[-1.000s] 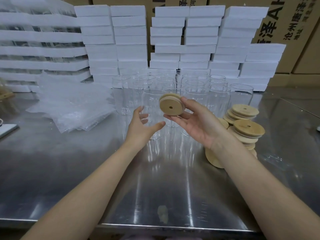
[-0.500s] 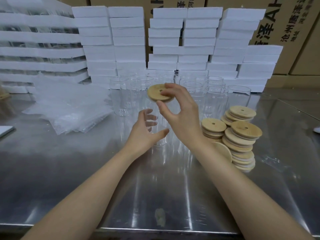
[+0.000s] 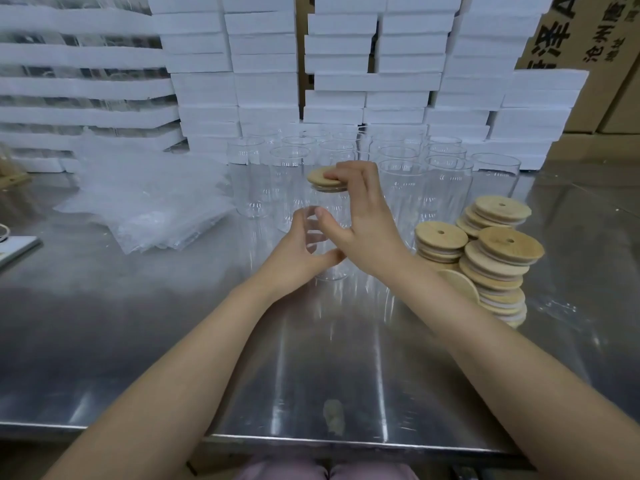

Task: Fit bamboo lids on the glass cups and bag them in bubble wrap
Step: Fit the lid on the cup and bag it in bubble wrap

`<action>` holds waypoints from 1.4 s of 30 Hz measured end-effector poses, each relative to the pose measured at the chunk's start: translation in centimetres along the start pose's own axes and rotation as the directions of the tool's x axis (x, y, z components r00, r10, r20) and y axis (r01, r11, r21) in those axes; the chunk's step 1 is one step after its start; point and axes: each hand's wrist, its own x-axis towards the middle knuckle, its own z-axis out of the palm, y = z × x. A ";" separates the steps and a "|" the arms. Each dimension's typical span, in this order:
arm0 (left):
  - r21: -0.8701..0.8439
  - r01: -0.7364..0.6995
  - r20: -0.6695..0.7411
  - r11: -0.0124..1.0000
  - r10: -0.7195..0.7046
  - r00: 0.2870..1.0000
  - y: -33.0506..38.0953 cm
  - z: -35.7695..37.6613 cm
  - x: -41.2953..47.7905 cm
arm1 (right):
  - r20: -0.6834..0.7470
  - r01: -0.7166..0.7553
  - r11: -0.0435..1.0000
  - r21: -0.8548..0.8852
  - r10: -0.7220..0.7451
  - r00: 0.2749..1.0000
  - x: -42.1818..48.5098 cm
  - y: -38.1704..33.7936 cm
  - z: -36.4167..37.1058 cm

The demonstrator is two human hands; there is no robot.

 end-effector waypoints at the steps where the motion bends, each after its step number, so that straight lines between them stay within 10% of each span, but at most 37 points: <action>1: -0.006 0.004 0.008 1.000 -0.004 1.000 -0.1 0.0 0.0 | -0.002 -0.002 1.000 0.000 0.002 1.000 0.0 0.2 0.2; 7: 0.115 -0.013 0.181 0.993 -0.008 0.984 0.1 -2.3 0.0 | -0.012 -0.072 0.996 0.054 0.073 0.997 -0.6 0.7 1.3; 10: 0.218 -0.107 -0.209 0.970 0.154 0.966 0.6 -5.2 0.4 | 0.107 -0.123 0.991 0.051 0.117 0.987 -1.9 1.3 1.7; 13: 0.330 0.044 -0.780 0.943 0.246 0.575 0.4 -9.0 0.6 | 0.221 -0.162 0.985 0.067 0.143 0.965 -3.5 1.8 2.0; 15: 0.410 0.263 -0.855 0.873 0.269 0.443 -1.4 -11.5 0.5 | 0.234 -0.211 0.974 0.081 0.187 0.954 -3.7 1.8 1.9; 19: 0.476 0.505 -0.779 0.720 0.079 0.622 -5.0 -12.7 0.6 | 0.225 -0.256 0.964 0.075 0.233 0.946 -3.5 1.6 2.0; 26: 0.487 0.556 -0.803 0.673 0.094 0.589 -5.0 -13.1 0.7 | 0.224 -0.275 0.955 0.114 0.245 0.943 -3.5 1.9 1.9; 32: 0.037 0.507 -0.831 0.861 -0.255 0.494 -3.1 -13.0 1.2 | 0.245 -0.289 0.950 0.120 0.254 0.936 -3.5 1.8 1.7; 36: -0.395 0.228 -0.770 0.890 -0.457 0.445 -3.2 -14.2 1.4 | 0.260 -0.290 0.950 0.112 0.254 0.932 -3.5 1.7 1.5; 42: -0.572 -0.114 -0.746 0.812 -0.457 0.484 -1.9 -14.1 0.8 | 0.283 -0.295 0.951 0.096 0.258 0.924 -3.4 1.4 1.2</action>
